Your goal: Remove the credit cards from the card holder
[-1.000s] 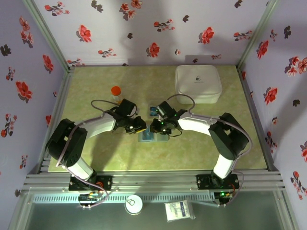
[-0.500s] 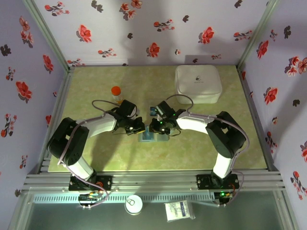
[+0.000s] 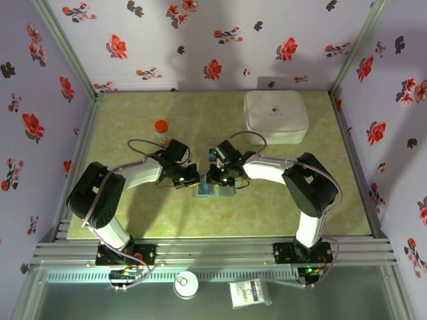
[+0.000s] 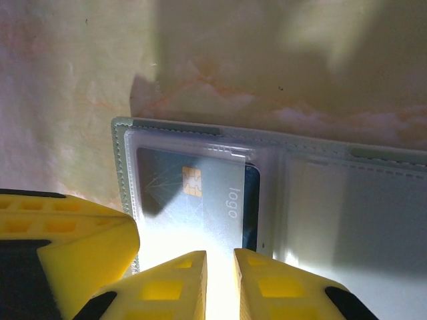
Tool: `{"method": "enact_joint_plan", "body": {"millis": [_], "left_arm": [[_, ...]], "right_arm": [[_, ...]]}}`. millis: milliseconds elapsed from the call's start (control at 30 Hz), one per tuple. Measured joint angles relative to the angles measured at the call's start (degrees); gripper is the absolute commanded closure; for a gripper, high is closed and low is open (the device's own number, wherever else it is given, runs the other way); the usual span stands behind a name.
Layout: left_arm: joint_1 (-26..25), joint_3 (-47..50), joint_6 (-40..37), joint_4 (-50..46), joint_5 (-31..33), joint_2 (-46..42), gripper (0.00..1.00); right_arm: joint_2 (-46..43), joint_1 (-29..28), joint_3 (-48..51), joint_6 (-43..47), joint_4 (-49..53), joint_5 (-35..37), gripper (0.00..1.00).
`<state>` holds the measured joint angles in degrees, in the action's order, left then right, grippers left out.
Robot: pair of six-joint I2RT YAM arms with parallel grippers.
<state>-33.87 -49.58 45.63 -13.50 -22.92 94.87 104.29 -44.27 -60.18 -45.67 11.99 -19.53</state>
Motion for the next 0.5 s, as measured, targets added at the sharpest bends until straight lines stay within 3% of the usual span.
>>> {"method": "enact_joint_plan", "body": {"millis": [500], "left_arm": [[0.5, 0.2, -0.8, -0.7, 0.4, 0.1, 1.00]], "right_arm": [[0.7, -0.1, -0.6, 0.2, 0.5, 0.5, 0.75]]}}
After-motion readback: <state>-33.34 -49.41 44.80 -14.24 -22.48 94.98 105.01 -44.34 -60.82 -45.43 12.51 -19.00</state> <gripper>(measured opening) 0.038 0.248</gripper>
